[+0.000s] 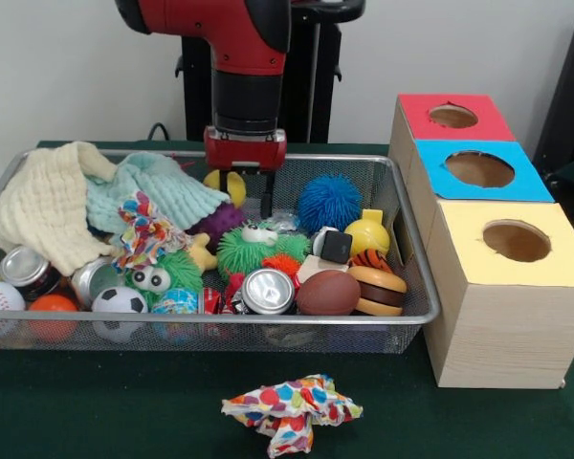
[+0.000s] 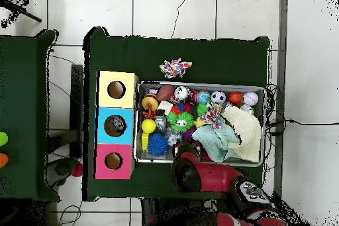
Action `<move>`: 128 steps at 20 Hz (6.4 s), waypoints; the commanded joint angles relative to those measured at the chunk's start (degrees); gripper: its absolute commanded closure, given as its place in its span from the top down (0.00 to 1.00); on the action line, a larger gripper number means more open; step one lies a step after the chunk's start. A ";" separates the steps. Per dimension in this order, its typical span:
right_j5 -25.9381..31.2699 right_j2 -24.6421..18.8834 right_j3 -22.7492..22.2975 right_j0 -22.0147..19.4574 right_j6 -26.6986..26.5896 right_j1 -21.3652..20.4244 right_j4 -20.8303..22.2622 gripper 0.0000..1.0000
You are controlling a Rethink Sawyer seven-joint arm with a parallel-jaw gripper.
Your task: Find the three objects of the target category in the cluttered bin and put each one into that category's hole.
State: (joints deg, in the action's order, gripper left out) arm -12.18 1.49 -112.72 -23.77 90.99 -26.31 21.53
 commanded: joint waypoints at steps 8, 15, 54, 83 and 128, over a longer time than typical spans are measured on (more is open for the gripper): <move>-0.05 0.28 6.97 3.82 8.95 5.65 -2.81 1.00; 0.60 0.01 7.22 3.68 8.42 5.59 -2.07 1.00; 9.54 -29.59 -6.04 -21.06 12.20 7.53 -5.92 1.00; 3.22 -12.20 -1.22 -7.04 3.67 -2.53 -1.00 0.00; -7.77 -2.91 7.08 -0.91 6.06 2.56 1.54 1.00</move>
State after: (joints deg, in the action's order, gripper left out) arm -17.37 -3.20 -114.31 -25.94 90.99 -25.96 22.73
